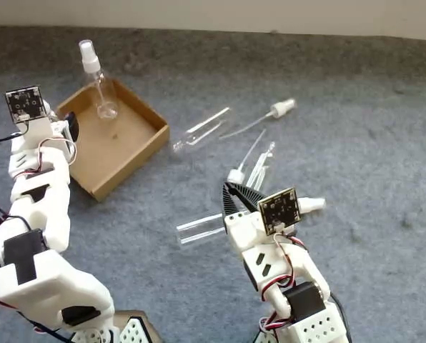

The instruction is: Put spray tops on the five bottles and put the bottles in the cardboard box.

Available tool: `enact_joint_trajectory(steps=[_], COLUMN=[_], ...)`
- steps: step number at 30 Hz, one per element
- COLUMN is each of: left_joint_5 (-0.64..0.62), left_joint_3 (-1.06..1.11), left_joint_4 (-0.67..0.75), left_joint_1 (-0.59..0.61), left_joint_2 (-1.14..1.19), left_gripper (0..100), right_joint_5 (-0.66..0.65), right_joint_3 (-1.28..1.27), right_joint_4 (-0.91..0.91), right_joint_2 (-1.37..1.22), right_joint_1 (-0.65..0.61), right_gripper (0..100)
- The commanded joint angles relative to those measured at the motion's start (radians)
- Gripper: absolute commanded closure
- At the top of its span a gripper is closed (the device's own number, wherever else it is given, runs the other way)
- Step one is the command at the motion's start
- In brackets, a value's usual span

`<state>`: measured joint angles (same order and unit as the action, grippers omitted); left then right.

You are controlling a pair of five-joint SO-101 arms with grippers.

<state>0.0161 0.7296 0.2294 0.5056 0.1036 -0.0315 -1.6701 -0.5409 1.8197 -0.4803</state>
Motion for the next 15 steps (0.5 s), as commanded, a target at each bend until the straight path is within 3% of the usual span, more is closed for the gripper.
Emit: enact_joint_trajectory(steps=[1, 6, 15], left_joint_5=[0.005, 0.009, 0.009], left_joint_3=[-0.004, 0.027, 0.025], left_joint_4=[0.006, -0.043, -0.287], left_joint_1=[0.002, -0.002, -0.004], left_joint_2=[-0.033, -0.134, -0.297], left_gripper=[74, 74, 74], right_joint_5=[-0.012, -0.012, -0.012], right_joint_3=[-0.134, -0.134, -0.134], right_joint_4=[-0.004, -0.004, -0.004], right_joint_2=[0.001, 0.001, 0.001], right_joint_1=[0.013, 0.013, 0.013], right_gripper=[99.5, 99.5, 99.5])
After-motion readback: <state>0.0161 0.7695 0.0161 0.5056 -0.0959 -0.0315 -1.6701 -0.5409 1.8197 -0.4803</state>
